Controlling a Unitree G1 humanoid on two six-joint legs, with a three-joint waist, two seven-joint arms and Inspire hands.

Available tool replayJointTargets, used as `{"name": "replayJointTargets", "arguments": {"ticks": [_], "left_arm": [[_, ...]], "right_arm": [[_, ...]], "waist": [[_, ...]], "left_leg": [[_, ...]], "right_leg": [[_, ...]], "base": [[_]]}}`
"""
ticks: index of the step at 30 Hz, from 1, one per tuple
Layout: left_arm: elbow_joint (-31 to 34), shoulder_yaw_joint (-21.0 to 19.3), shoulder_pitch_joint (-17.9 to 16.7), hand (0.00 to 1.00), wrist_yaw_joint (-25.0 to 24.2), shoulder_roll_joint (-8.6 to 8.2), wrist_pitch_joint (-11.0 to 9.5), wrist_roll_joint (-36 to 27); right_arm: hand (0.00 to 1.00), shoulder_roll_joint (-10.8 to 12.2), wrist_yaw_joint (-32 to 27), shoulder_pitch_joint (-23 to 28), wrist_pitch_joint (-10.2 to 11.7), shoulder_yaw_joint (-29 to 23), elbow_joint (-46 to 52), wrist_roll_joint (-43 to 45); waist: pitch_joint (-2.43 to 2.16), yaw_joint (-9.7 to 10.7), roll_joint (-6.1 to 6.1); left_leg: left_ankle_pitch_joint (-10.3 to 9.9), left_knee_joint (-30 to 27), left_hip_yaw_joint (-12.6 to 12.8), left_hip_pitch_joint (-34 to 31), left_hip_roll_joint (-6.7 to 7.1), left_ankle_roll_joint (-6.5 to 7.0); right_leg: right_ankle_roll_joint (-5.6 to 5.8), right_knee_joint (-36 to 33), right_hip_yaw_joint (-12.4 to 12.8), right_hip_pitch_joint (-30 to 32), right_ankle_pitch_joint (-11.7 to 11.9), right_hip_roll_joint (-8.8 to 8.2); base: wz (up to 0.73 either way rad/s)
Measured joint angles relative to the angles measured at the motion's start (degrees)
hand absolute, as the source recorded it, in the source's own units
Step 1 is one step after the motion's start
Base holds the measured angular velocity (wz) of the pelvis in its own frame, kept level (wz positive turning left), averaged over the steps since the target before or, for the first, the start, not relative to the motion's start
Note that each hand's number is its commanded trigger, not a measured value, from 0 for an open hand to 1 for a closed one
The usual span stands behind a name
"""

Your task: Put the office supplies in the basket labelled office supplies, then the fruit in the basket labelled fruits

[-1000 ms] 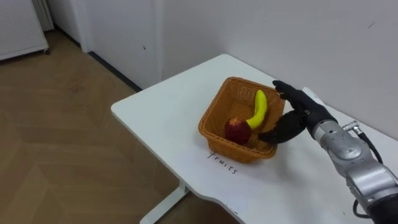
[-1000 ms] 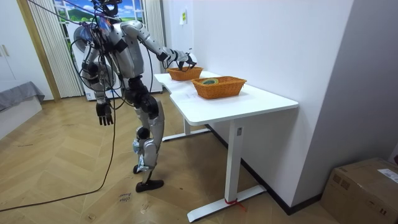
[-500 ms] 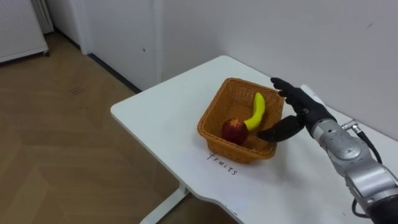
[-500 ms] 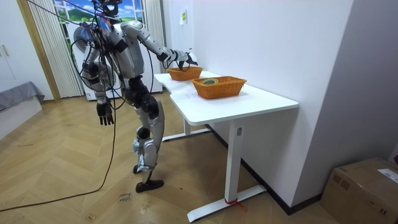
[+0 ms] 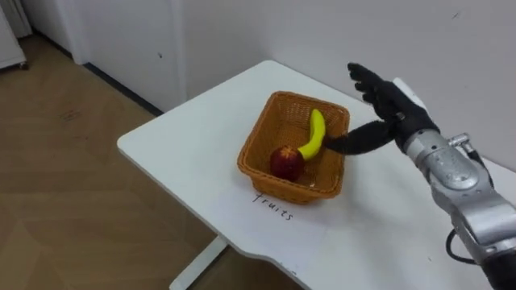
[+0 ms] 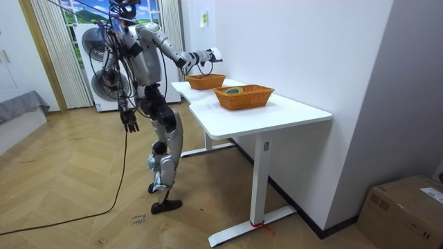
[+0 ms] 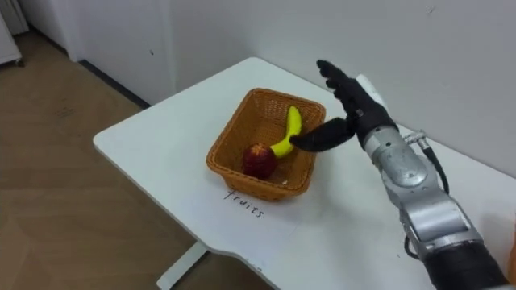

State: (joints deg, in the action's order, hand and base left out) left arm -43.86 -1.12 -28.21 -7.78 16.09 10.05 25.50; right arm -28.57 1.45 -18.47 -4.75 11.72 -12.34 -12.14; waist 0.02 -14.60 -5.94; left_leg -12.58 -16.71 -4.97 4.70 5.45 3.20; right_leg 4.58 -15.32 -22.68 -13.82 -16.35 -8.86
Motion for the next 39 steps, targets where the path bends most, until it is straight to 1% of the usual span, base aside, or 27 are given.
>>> {"name": "replayJointTargets", "arguments": {"ticks": [1, 3, 5, 6, 8, 9, 10, 12, 13, 14, 15, 17, 19, 21, 22, 25, 26, 27, 28, 29, 30, 32, 34, 36, 37, 38, 39], "left_arm": [[0.04, -0.18, 0.18, 0.00, 0.11, 0.00, -0.15, 0.00], [0.19, -0.81, 1.24, 0.00, 0.34, -0.08, -0.35, -0.06], [0.19, -0.96, 2.23, 0.00, 0.98, -0.13, -0.35, -0.04], [0.24, -1.26, 2.61, 0.00, 1.54, -0.11, -0.35, -0.02], [0.46, -1.46, 3.42, 0.00, 2.59, -0.13, -0.37, -0.05], [0.46, -1.51, 3.67, 0.00, 2.79, -0.13, -0.37, -0.05], [0.45, -1.71, 4.09, 0.00, 3.11, -0.15, -0.40, 0.03], [0.55, -2.73, 4.19, 0.00, 3.28, -0.23, -0.49, -0.06], [1.04, -3.35, 4.23, 0.00, 3.38, -0.18, -0.53, -0.18], [1.08, -3.35, 4.25, 0.00, 3.59, -0.11, -0.57, -0.26], [1.01, -3.28, 4.25, 0.00, 3.59, -0.18, -0.57, -0.28], [0.87, -3.21, 4.26, 0.00, 3.58, -0.22, -0.57, -0.28], [0.34, -3.26, 4.29, 0.00, 3.76, -0.23, -0.57, -0.23], [0.32, -3.24, 4.81, 0.00, 3.78, -0.34, -0.56, 0.00], [0.32, -3.28, 4.79, 0.00, 3.80, -0.32, -0.55, 0.00], [0.32, -3.31, 5.08, 0.00, 3.94, -0.42, -0.50, 0.10], [0.30, -3.30, 5.14, 0.00, 4.41, -0.43, -0.50, 0.08], [0.28, -3.34, 5.46, 0.00, 4.95, -0.42, -0.45, 0.08], [0.28, -3.42, 5.58, 0.00, 5.12, -0.39, -0.42, 0.09], [0.10, -3.63, 5.89, 0.00, 5.39, -0.39, -0.40, 0.09], [-0.13, -3.62, 6.09, 0.00, 5.52, -0.40, -0.40, 0.09], [-0.27, -4.23, 6.15, 0.00, 5.68, -0.65, -0.42, 0.34], [-0.32, -5.59, 6.01, 0.00, 6.02, -1.27, -0.46, 0.42], [-0.40, -5.59, 5.00, 0.00, 6.14, -1.53, -0.46, 0.42], [-0.48, -5.54, 4.67, 0.00, 6.18, -1.84, -0.47, 0.39], [-0.70, -5.49, 4.46, 0.00, 6.43, -2.20, -0.47, 0.37], [-0.89, -5.42, 4.50, 0.00, 6.61, -2.27, -0.50, 0.37]], "right_arm": [[0.00, -0.33, -0.02, -0.47, 0.00, -0.02, 0.00, -0.81], [0.00, -1.90, -0.05, -2.17, 0.00, -0.24, 0.02, -3.66], [0.00, -2.48, -0.14, -2.93, 0.00, -1.74, 0.05, -5.78], [0.00, -2.63, -0.65, -3.00, -0.04, -2.64, 0.05, -6.85], [0.00, -2.97, -1.05, -3.21, -0.09, -4.13, 0.04, -8.86], [0.00, -3.18, -1.45, -3.45, -0.10, -4.46, 0.03, -9.28], [0.00, -3.34, -1.85, -3.84, -0.11, -5.64, 0.04, -10.08], [0.00, -3.51, -2.33, -4.02, -0.10, -8.13, -0.02, -11.98], [0.00, -3.78, -2.66, -4.06, -0.11, -9.38, -0.03, -14.25], [0.00, -3.97, -2.71, -4.15, -0.11, -10.33, -0.01, -16.88], [0.00, -3.99, -2.86, -4.17, -0.11, -11.46, 0.02, -19.18], [0.00, -3.98, -3.90, -4.16, -0.11, -12.38, -0.01, -22.02], [0.00, -4.03, -4.48, -4.16, -0.11, -13.37, -0.10, -24.56], [0.00, -4.14, -5.52, -3.89, -0.11, -15.51, -0.28, -28.09], [0.00, -4.14, -6.02, -3.89, -0.11, -15.82, -0.27, -28.58], [0.00, -4.14, -8.75, -3.87, -0.11, -18.10, -0.23, -30.00], [0.00, -4.14, -9.80, -3.87, -0.11, -18.71, -0.23, -30.17], [0.00, -4.13, -10.82, -3.71, -0.10, -19.51, -0.23, -30.00], [0.00, -4.14, -11.30, -3.49, -0.10, -19.83, -0.23, -29.89], [0.00, -4.14, -12.01, -2.87, -0.10, -20.55, -0.12, -29.44], [0.00, -4.13, -12.40, -2.50, -0.10, -20.94, -0.10, -29.09], [0.00, -4.14, -13.99, 0.19, -0.12, -23.61, 0.51, -27.62], [0.00, -4.15, -15.32, 2.87, -0.12, -25.69, 2.61, -27.60], [0.00, -4.14, -16.63, 5.57, -0.08, -27.63, 5.29, -27.22], [0.00, -4.14, -17.98, 7.30, 0.08, -29.01, 7.11, -26.26], [0.00, -4.14, -19.42, 7.90, 0.47, -29.47, 7.71, -25.49], [0.00, -4.14, -20.00, 8.12, 0.64, -29.60, 7.76, -25.33]], "waist": [[0.01, 0.44, -0.15], [0.00, 1.94, -0.27], [0.11, 2.21, -0.06], [0.15, 2.47, 0.05], [-0.01, 3.33, 0.08], [0.01, 3.58, 0.11], [0.04, 4.61, 0.18], [0.01, 5.33, 0.15], [0.02, 5.58, 0.12], [-0.04, 6.16, 0.10], [-0.08, 7.17, 0.05], [-0.04, 7.97, 0.16], [-0.06, 9.16, 0.28], [0.01, 10.75, 0.61], [-0.01, 11.17, 0.67], [-0.20, 12.55, 0.74], [-0.47, 12.77, 0.88], [-0.46, 13.28, 1.04], [-0.45, 13.62, 1.08], [-0.54, 14.36, 0.96], [-0.54, 14.48, 0.95], [-0.56, 14.79, 0.93], [-0.49, 14.95, 1.04], [-0.45, 16.26, 1.24], [-0.47, 17.00, 1.29], [-0.46, 17.63, 1.49], [-0.43, 18.10, 1.51]], "left_leg": [[0.00, 0.02, 0.11, 0.04, -0.02, 0.00], [0.00, 0.02, 0.71, 0.26, -0.18, 0.00], [-0.01, 0.20, 2.22, 0.41, -0.64, 0.00], [-0.01, 0.61, 2.92, 0.64, -0.87, -0.01], [-0.01, 1.28, 3.35, 0.79, -1.07, -0.01], [-0.01, 1.40, 3.50, 0.80, -1.10, -0.01], [-0.02, 1.43, 3.81, 0.90, -1.18, -0.01], [-0.03, 1.63, 4.76, 1.25, -1.53, -0.03], [-0.03, 2.17, 5.70, 1.87, -1.94, -0.04], [-0.07, 2.38, 6.45, 2.14, -2.18, -0.11], [-0.07, 2.58, 6.82, 2.24, -2.33, -0.12], [-0.07, 3.24, 8.07, 2.83, -2.79, -0.20], [-0.16, 3.28, 8.39, 2.90, -3.11, -0.35], [-0.22, 3.44, 9.61, 2.95, -3.79, -0.45], [-0.20, 3.52, 9.65, 2.90, -3.87, -0.49], [-0.15, 4.13, 10.99, 3.08, -4.14, -0.56], [-0.15, 4.21, 11.67, 3.04, -4.30, -0.57], [-0.18, 4.30, 12.59, 3.20, -4.73, -0.65], [-0.19, 4.36, 12.64, 3.23, -4.83, -0.69], [-0.15, 4.49, 12.80, 3.21, -4.89, -0.76], [-0.14, 4.51, 12.94, 3.25, -4.94, -0.77], [-0.26, 5.17, 14.45, 4.12, -5.37, -0.99], [-0.45, 5.68, 15.84, 4.91, -5.89, -1.29], [-0.72, 5.79, 16.17, 5.06, -6.24, -1.65], [-0.83, 5.92, 16.88, 5.07, -6.51, -1.84], [-0.94, 5.91, 17.69, 4.99, -6.83, -2.03], [-0.97, 5.89, 17.94, 5.00, -6.95, -2.08]], "right_leg": [[0.00, -0.09, 0.10, 0.08, 0.01, -0.01], [-0.05, -0.23, 1.48, 0.48, 0.06, 0.06], [-0.18, -0.28, 2.68, 1.01, 0.19, 0.23], [-0.21, -0.30, 3.33, 1.26, 0.24, 0.32], [-0.27, -0.54, 4.11, 1.92, 0.27, 0.38], [-0.31, -0.54, 4.38, 2.03, 0.30, 0.43], [-0.36, -0.48, 4.67, 2.12, 0.35, 0.48], [-0.42, -0.31, 5.58, 2.20, 0.55, 0.76], [-0.59, -0.29, 6.29, 2.32, 0.83, 1.03], [-0.66, -0.25, 7.01, 2.46, 0.89, 1.18], [-0.78, -0.21, 7.28, 2.60, 1.04, 1.29], [-0.92, 0.14, 8.53, 2.74, 1.44, 1.70], [-1.01, 1.02, 8.54, 2.63, 2.02, 2.15], [-1.15, 2.06, 9.27, 2.71, 2.99, 2.81], [-1.16, 2.44, 9.25, 2.69, 3.25, 2.97], [-1.29, 2.71, 10.44, 3.21, 3.45, 3.19], [-1.35, 2.61, 11.31, 3.82, 3.52, 3.36], [-1.56, 2.95, 11.92, 3.91, 4.00, 3.70], [-1.61, 3.24, 11.94, 3.84, 4.21, 3.89], [-1.63, 3.69, 12.03, 3.73, 4.32, 3.98], [-1.66, 3.67, 12.25, 3.78, 4.34, 4.03], [-1.80, 3.68, 13.30, 3.88, 4.47, 4.39], [-1.91, 3.70, 13.43, 3.98, 4.61, 4.75], [-2.07, 3.72, 13.32, 4.04, 4.71, 5.11], [-2.16, 3.69, 13.49, 4.34, 4.76, 5.33], [-2.45, 3.66, 14.01, 4.88, 4.94, 5.68], [-2.53, 3.70, 14.33, 4.93, 4.99, 5.84]], "base": [[-0.08], [-0.13], [-0.31], [-0.35], [-0.23], [-0.20], [-0.18], [-0.25], [-0.39], [-0.39], [-0.28], [-0.32], [-0.25], [-0.22], [-0.25], [-0.23], [-0.31], [-0.31], [-0.20], [-0.07], [-0.13], [-0.30], [-0.39], [-0.25], [-0.30], [-0.34], [-0.31]]}}
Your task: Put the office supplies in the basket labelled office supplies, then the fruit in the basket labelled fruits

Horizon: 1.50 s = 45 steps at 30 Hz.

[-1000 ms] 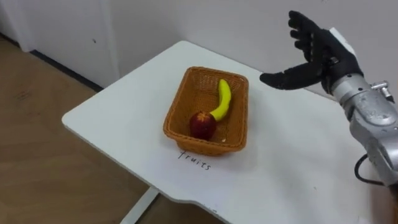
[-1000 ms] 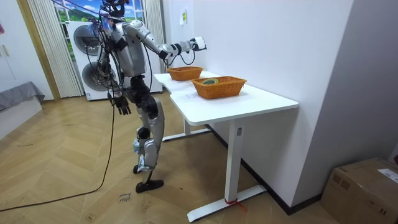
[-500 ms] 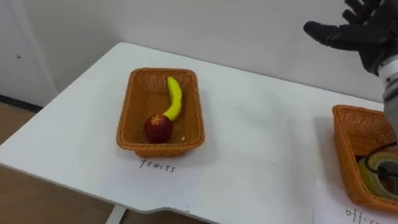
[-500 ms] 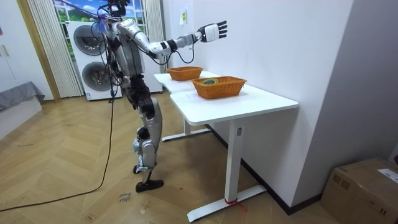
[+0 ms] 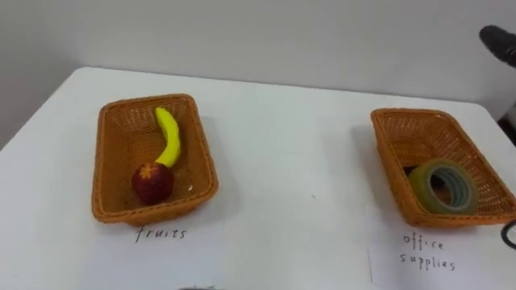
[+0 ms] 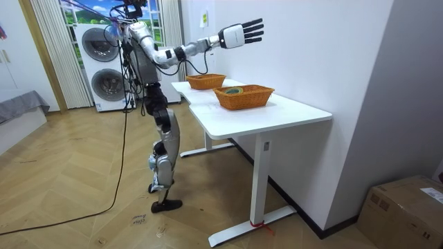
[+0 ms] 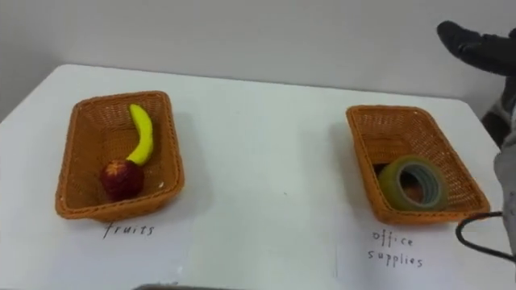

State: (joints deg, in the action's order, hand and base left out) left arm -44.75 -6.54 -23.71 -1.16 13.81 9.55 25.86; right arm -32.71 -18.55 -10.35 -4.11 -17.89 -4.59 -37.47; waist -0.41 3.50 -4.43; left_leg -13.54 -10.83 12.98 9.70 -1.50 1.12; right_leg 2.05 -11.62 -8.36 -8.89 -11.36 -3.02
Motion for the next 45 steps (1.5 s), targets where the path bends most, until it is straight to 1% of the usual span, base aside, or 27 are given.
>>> {"name": "replayJointTargets", "arguments": {"ticks": [1, 4, 5, 6, 8, 10, 12, 14, 16, 18, 19, 21, 22, 23, 24, 25, 27, 28, 29, 32, 34, 35, 36, 38, 39, 42, 45], "left_arm": [[-0.35, 0.05, 0.12, 0.00, 0.55, -0.13, -0.07, 0.00], [-1.08, -0.09, 0.78, 0.00, 1.47, -0.37, -0.65, 0.01], [-1.65, -0.18, 1.00, 0.00, 2.00, -0.36, -0.85, 0.02], [-1.93, -0.18, 1.06, 0.00, 2.27, -0.36, -0.85, 0.02], [-2.61, -0.17, 1.66, 0.00, 2.67, -0.36, -0.87, 0.03], [-2.62, -0.17, 1.67, 0.00, 2.77, -0.36, -0.87, 0.04], [-2.61, -0.16, 2.01, 0.00, 2.85, -0.36, -0.88, 0.04], [-2.55, -0.13, 1.88, 0.00, 2.86, -0.37, -1.08, 0.04], [-2.55, -0.13, 2.00, 0.00, 2.98, -0.37, -1.55, 0.02], [-2.42, -0.09, 2.01, 0.00, 3.51, -0.35, -2.63, -0.23], [-2.38, -0.05, 2.02, 0.00, 3.57, -0.34, -2.73, -0.35], [-2.39, 0.01, 1.92, 0.00, 4.31, -0.32, -3.16, -0.45], [-2.36, 0.01, 1.95, 0.00, 4.59, -0.32, -3.26, -0.45], [-2.34, 0.02, 1.93, 0.00, 4.87, -0.35, -3.27, -0.37], [-2.35, 0.01, 1.96, 0.00, 4.97, -0.38, -3.28, -0.37], [-2.36, 0.01, 1.96, 0.00, 5.32, -0.46, -3.39, -0.37], [-2.37, 0.02, 1.76, 0.00, 5.40, -0.69, -3.38, -0.56], [-2.39, 0.02, 1.68, 0.00, 5.42, -0.74, -3.38, -0.64], [-2.39, 0.03, 1.67, 0.00, 5.58, -0.99, -3.39, -0.65], [-2.68, 0.03, 1.65, 0.00, 5.74, -1.72, -3.64, -0.65], [-3.90, -0.02, 2.04, 0.00, 6.17, -1.72, -3.88, -0.60], [-3.92, -0.07, 2.03, 0.00, 6.91, -1.86, -3.89, -0.39], [-3.88, -0.11, 1.90, 0.00, 7.34, -1.99, -3.90, -0.37], [-3.74, -0.06, 1.99, 0.00, 7.78, -2.92, -3.91, -0.40], [-4.54, -0.06, 1.72, 0.00, 7.92, -3.59, -3.91, -0.42], [-7.06, -0.09, 2.73, 0.00, 7.99, -5.02, -3.77, -0.51], [-8.99, -0.08, 2.90, 0.00, 8.02, -5.95, -3.65, -0.33]], "right_arm": [[0.00, 0.01, -1.06, 1.02, 0.45, -0.64, 0.18, 0.02], [0.00, 0.01, -3.57, 4.24, 0.48, -3.87, 0.90, -0.14], [0.00, 0.01, -4.45, 5.21, 0.53, -4.98, 0.91, -0.12], [0.00, 0.01, -4.71, 5.68, 0.54, -5.50, 0.92, -0.12], [0.00, 0.28, -5.83, 8.33, 0.98, -8.55, 1.22, -0.22], [0.00, 0.52, -6.97, 11.02, 1.71, -10.57, 1.22, -0.41], [0.00, 0.66, -8.39, 13.47, 1.78, -11.12, 1.18, -0.72], [0.00, 1.02, -9.57, 15.44, 1.85, -11.31, 1.18, -0.69], [0.00, 1.19, -10.61, 17.32, 2.45, -12.67, 1.10, -0.78], [0.00, 1.91, -12.46, 19.05, 4.20, -13.56, 0.75, -2.07], [0.00, 2.22, -12.78, 19.44, 4.58, -13.67, 0.66, -2.80], [0.00, 4.81, -13.86, 20.50, 6.52, -13.99, -1.67, -4.54], [0.00, 5.59, -14.17, 20.90, 6.60, -14.18, -2.46, -5.02], [0.00, 6.86, -14.65, 21.37, 6.61, -14.38, -4.61, -6.55], [0.00, 7.55, -14.72, 21.75, 6.65, -14.68, -5.71, -7.49], [0.00, 8.74, -14.72, 22.61, 6.94, -14.96, -8.47, -9.48], [0.00, 11.03, -14.92, 23.68, 7.06, -14.82, -14.12, -12.92], [0.00, 11.63, -14.95, 24.16, 7.13, -14.81, -15.34, -13.39], [0.00, 12.80, -15.05, 25.59, 7.33, -14.78, -17.55, -14.96], [0.00, 14.93, -15.44, 27.29, 7.76, -14.61, -24.13, -16.34], [0.00, 15.43, -15.47, 27.48, 8.30, -12.98, -31.07, -16.48], [0.00, 17.00, -15.26, 28.32, 8.42, -12.38, -34.38, -16.27], [0.00, 17.93, -14.96, 28.67, 8.53, -12.18, -36.10, -15.97], [0.00, 21.21, -13.80, 30.06, 8.30, -10.20, -42.01, -17.35], [0.00, 22.29, -12.71, 30.16, 8.26, -9.97, -45.80, -18.56], [0.00, 24.03, -10.51, 30.02, 7.66, -8.76, -53.22, -20.78], [0.00, 24.63, -6.11, 29.97, 7.51, -5.50, -58.41, -21.85]], "waist": [[0.00, 0.83, 0.02], [0.13, 1.65, 0.31], [0.18, 2.45, 0.30], [0.21, 2.63, 0.24], [0.24, 4.21, 0.33], [0.23, 4.66, 0.34], [0.25, 4.86, 0.27], [0.24, 5.87, 0.07], [0.30, 6.13, -0.11], [0.30, 6.49, -0.24], [0.31, 6.83, -0.32], [0.45, 7.45, -0.61], [0.37, 7.43, -0.94], [0.48, 7.50, -0.86], [0.41, 7.63, -0.93], [0.07, 7.57, -0.44], [-0.02, 7.42, -0.24], [0.02, 7.43, 0.03], [0.25, 7.43, 0.15], [0.20, 7.46, 1.61], [0.04, 7.34, 2.01], [0.02, 7.33, 2.09], [0.00, 7.33, 2.07], [0.02, 7.29, 2.15], [-0.01, 7.26, 2.36], [0.06, 7.20, 2.79], [0.04, 7.05, 2.88]], "left_leg": [[-0.05, -0.01, 0.55, 0.06, -0.21, -0.14], [-0.30, 0.21, 1.88, 0.85, -0.81, -0.56], [-0.38, 0.35, 2.34, 0.87, -1.02, -0.69], [-0.39, 0.44, 2.47, 0.89, -1.10, -0.72], [-0.47, 0.54, 2.75, 0.65, -1.35, -0.90], [-0.52, 0.54, 2.86, 0.40, -1.51, -1.04], [-0.66, 0.53, 3.76, 0.36, -1.86, -1.31], [-0.69, 0.53, 4.12, -0.09, -1.94, -1.52], [-0.67, 0.52, 4.21, -0.23, -1.98, -1.54], [-0.81, 0.45, 4.27, -0.11, -2.05, -1.73], [-0.83, 0.44, 4.27, -0.14, -2.09, -1.75], [-0.91, 0.41, 4.26, -0.19, -2.31, -1.89], [-0.94, 0.38, 4.26, -0.20, -2.43, -1.94], [-1.05, 0.40, 4.28, -0.51, -2.85, -2.05], [-1.05, 0.35, 4.30, -0.71, -2.88, -2.06], [-1.05, 0.12, 4.31, -1.13, -2.88, -2.07], [-1.03, -0.11, 5.26, -0.83, -2.88, -2.13], [-1.03, -0.08, 5.37, -0.68, -2.90, -2.15], [-1.04, 0.12, 5.39, -0.41, -2.89, -2.16], [-1.18, 0.57, 5.58, -0.26, -3.07, -2.14], [-1.24, 0.53, 5.60, -0.28, -2.95, -2.14], [-1.22, 0.51, 5.58, -0.12, -2.84, -2.19], [-1.22, 0.44, 5.59, -0.04, -2.77, -2.24], [-1.23, 0.12, 5.59, 0.05, -2.77, -2.43], [-1.24, 0.07, 5.58, 0.16, -2.81, -2.46], [-1.27, 0.06, 5.49, 0.54, -2.78, -2.52], [-1.27, 0.07, 5.42, 0.69, -2.73, -2.53]], "right_leg": [[-0.08, 0.01, 0.46, 0.03, 0.05, 0.23], [-0.27, -0.02, 2.00, 0.36, 0.16, 0.90], [-0.35, -0.01, 2.09, 0.40, 0.21, 1.08], [-0.36, -0.03, 2.10, 0.45, 0.22, 1.14], [-0.51, -0.04, 1.58, 0.98, 0.31, 1.29], [-0.53, -0.18, 1.60, 1.46, 0.32, 1.49], [-0.66, -0.35, 2.02, 2.14, 0.37, 1.86], [-0.90, -1.08, 2.29, 3.17, 0.37, 2.19], [-0.96, -1.04, 2.56, 3.44, 0.41, 2.33], [-1.00, -1.03, 3.31, 3.48, 0.43, 2.63], [-1.04, -1.00, 3.33, 3.49, 0.45, 2.67], [-1.33, -0.88, 3.46, 3.46, 0.63, 2.91], [-1.34, -0.88, 3.49, 3.45, 0.64, 2.97], [-1.37, -0.96, 3.48, 3.80, 0.65, 3.05], [-1.39, -0.95, 3.49, 3.96, 0.67, 3.09], [-1.60, -0.93, 3.51, 4.03, 0.80, 3.17], [-1.67, -0.99, 3.69, 4.10, 0.84, 3.34], [-1.67, -0.97, 3.68, 4.01, 0.84, 3.35], [-1.67, -0.96, 3.67, 4.02, 0.84, 3.35], [-1.77, -1.07, 3.69, 4.17, 0.77, 3.21], [-2.07, -1.26, 3.72, 4.23, 0.54, 3.12], [-2.26, -1.24, 3.68, 4.06, 0.37, 3.12], [-2.36, -1.15, 3.68, 3.98, 0.26, 3.15], [-2.65, -1.17, 3.87, 4.06, -0.20, 3.28], [-2.71, -1.15, 3.99, 3.97, -0.25, 3.32], [-2.75, -1.44, 3.90, 3.90, -0.48, 3.28], [-2.75, -1.40, 3.93, 3.93, -0.50, 3.26]], "base": [[-0.22], [-0.26], [-0.17], [-0.19], [-0.11], [-0.13], [-0.28], [-0.22], [-0.11], [-0.12], [-0.07], [-0.04], [-0.05], [0.00], [0.00], [-0.04], [-0.11], [-0.07], [0.00], [-0.06], [-0.06], [0.00], [0.00], [-0.02], [0.00], [-0.04], [-0.04]]}}
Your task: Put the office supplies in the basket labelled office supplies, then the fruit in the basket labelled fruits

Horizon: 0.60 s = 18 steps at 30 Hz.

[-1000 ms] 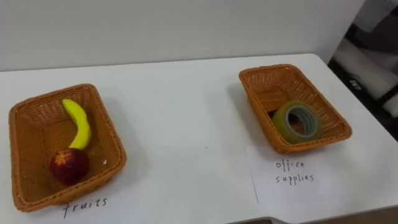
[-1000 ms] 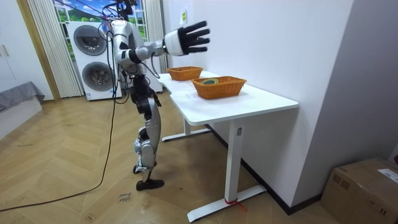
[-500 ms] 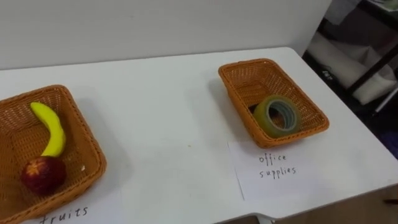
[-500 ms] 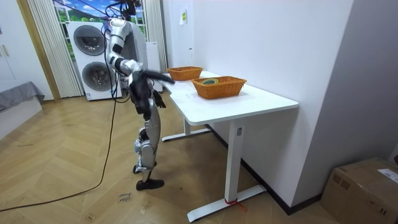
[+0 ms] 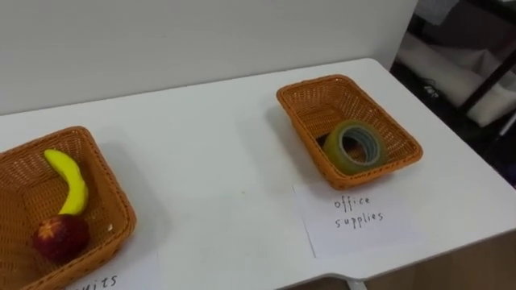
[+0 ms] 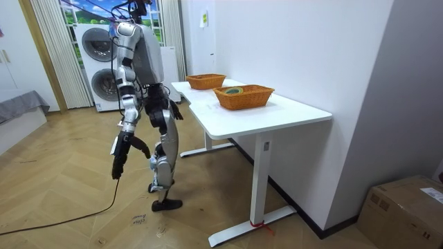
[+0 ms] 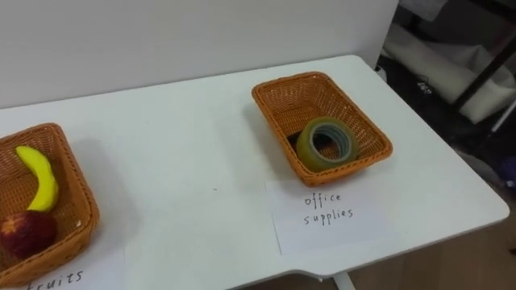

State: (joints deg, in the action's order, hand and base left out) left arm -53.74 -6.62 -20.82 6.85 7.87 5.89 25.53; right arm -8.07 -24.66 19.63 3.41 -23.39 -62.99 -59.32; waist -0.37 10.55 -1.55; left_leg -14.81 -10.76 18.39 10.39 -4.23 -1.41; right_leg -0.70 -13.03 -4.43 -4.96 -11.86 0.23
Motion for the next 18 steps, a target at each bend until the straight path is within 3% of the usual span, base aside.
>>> {"name": "replayJointTargets", "arguments": {"ticks": [4, 8, 12, 18], "left_arm": [[-3.34, 0.08, 0.89, 0.00, -0.08, -0.90, 0.05, 0.01], [-3.92, 2.46, 2.35, 0.00, 0.11, -0.85, 0.01, 0.41], [-5.77, 6.20, 4.83, 0.00, 0.09, -0.63, -0.04, 0.89], [-5.66, 9.78, 5.12, 0.00, -0.62, -0.71, -0.02, 0.85]], "right_arm": [[0.00, 0.55, 8.96, -0.47, -2.16, 7.25, -4.11, 4.91], [0.00, 0.57, 16.74, -3.41, -3.29, 14.53, -5.75, 21.32], [0.00, 0.48, 21.11, -7.69, -3.43, 21.74, -5.46, 38.12], [0.00, -1.18, 22.37, -10.69, -2.45, 26.86, -2.55, 46.98]], "waist": [[-0.11, -1.28, 0.48], [-0.03, -3.34, 0.99], [0.08, -5.96, 1.60], [0.14, -8.23, 1.96]], "left_leg": [[-0.03, 0.14, -0.39, 0.25, -0.01, 0.00], [-0.05, 0.02, -0.57, 0.26, 0.01, 0.01], [-0.08, -0.28, -1.14, 0.01, -0.01, -0.05], [-0.06, -0.39, -2.29, -0.28, 0.03, -0.08]], "right_leg": [[-0.04, 0.33, 0.45, 0.05, 0.11, 0.07], [-0.03, 0.29, 0.31, 0.19, 0.14, 0.11], [-0.10, 0.41, 0.02, 0.11, 0.16, 0.27], [-0.13, 1.04, -0.95, -0.32, 0.17, 0.00]], "base": [[-0.10], [-0.01], [0.05], [0.08]]}}
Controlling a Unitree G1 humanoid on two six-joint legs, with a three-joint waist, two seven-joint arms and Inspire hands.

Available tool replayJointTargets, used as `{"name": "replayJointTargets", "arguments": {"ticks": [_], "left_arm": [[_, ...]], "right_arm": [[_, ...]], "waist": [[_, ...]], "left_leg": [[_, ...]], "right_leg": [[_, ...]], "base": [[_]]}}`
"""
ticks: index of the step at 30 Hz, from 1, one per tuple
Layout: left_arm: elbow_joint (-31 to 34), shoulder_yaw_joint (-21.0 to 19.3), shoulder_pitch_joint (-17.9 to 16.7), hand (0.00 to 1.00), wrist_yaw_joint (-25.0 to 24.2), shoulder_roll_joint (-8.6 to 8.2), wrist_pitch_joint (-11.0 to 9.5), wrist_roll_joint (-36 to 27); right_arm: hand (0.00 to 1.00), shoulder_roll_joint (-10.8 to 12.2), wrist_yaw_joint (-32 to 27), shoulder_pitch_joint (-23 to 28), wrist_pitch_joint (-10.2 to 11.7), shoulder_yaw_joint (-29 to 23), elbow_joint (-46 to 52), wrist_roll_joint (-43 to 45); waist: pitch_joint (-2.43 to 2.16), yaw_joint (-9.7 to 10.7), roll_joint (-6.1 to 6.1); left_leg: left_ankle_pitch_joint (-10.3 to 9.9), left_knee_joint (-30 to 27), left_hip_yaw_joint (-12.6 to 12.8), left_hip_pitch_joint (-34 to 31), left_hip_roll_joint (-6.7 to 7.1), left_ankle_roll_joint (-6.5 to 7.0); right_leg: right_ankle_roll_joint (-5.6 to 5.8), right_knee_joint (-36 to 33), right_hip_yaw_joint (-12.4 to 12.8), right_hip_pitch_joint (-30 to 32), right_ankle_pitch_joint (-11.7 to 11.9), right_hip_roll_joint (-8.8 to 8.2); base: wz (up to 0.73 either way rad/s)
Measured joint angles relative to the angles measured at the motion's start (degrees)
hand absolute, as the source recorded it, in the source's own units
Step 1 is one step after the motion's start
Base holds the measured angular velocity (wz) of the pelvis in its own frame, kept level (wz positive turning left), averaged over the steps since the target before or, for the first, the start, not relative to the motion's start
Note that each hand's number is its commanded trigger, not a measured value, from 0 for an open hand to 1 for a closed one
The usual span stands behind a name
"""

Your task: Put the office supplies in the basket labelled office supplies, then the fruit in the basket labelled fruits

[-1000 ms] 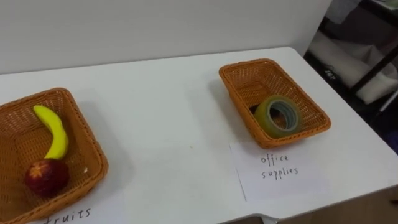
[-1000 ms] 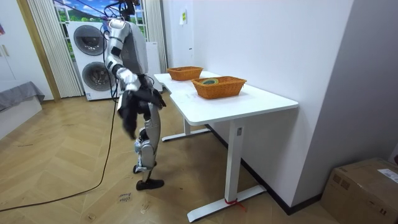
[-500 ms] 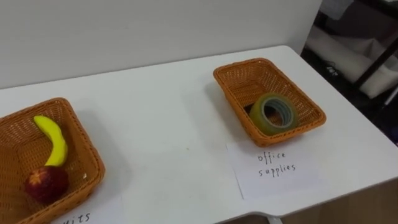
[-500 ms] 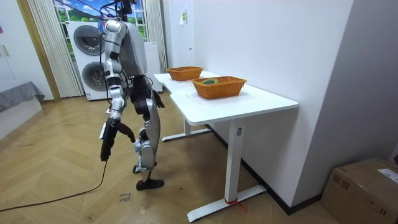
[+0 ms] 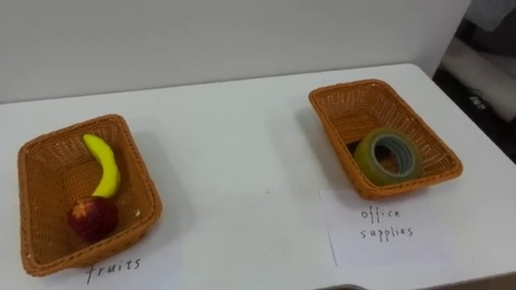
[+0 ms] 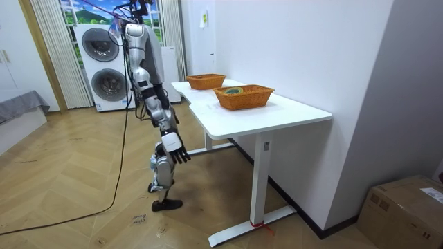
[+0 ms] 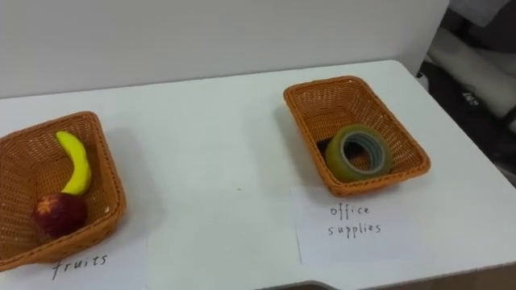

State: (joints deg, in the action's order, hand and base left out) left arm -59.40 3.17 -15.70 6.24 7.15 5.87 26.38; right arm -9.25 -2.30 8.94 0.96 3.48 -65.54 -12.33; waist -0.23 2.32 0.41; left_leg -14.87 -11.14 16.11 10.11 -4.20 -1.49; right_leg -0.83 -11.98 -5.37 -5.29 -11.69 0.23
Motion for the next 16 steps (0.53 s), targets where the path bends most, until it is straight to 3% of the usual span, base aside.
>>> {"name": "replayJointTargets", "arguments": {"ticks": [8, 16], "left_arm": [[0.31, 0.02, -0.27, 0.00, -2.03, -0.01, 0.00, 0.03], [-0.40, 0.00, -0.22, 0.00, -2.16, -0.19, -0.08, 0.21]], "right_arm": [[0.00, -0.02, 0.77, 0.11, 0.63, 0.38, -0.01, 0.79], [0.00, 0.09, 1.86, 0.46, 1.55, 0.32, -1.40, -1.70]], "waist": [[0.47, -1.16, -0.41], [0.53, -0.96, -0.56]], "left_leg": [[0.00, -0.27, -0.96, -0.50, 0.03, 0.00], [0.01, -0.37, -2.14, -0.45, 0.15, -0.01]], "right_leg": [[0.00, 0.74, -0.87, -0.46, -0.01, -0.17], [-0.01, 1.35, -1.86, -1.26, -0.01, -0.09]], "base": [[0.05], [0.06]]}}
